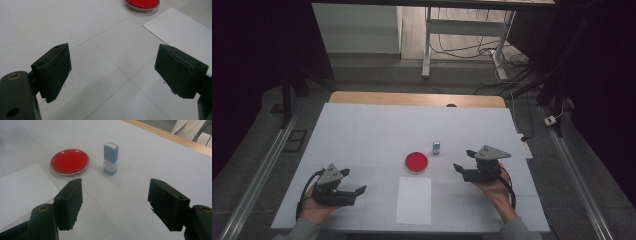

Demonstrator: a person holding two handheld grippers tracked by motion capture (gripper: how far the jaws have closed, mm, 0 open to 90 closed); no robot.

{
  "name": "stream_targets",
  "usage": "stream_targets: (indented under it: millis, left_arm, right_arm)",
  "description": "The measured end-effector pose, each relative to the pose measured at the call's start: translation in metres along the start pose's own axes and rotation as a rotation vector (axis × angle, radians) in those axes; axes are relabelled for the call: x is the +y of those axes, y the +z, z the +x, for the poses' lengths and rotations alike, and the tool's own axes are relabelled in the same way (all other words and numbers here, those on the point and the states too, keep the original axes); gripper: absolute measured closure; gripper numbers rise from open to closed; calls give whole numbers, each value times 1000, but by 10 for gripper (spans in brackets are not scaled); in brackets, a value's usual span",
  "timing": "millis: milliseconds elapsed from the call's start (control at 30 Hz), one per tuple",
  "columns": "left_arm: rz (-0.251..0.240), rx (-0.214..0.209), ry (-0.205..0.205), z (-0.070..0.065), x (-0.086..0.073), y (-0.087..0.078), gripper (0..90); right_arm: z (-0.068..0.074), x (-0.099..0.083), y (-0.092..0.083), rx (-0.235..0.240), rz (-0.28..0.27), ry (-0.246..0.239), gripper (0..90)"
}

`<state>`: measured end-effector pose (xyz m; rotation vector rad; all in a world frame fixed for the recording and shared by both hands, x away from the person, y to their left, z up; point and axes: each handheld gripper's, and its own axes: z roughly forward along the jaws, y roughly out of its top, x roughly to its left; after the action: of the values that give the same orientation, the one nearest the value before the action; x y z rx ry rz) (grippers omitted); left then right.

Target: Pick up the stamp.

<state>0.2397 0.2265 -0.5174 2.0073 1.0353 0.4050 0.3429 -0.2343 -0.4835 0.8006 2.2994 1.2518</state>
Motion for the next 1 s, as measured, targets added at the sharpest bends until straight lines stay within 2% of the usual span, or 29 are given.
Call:
stream_targets:
  millis: [733, 1000]
  left_arm:
    - [8, 0, 8, -1, 0, 2, 141]
    - [9, 1, 9, -1, 0, 2, 141]
  right_arm:
    - [6, 18, 36, 23, 19, -23, 301]
    - [3, 21, 48, 28, 35, -22, 316]
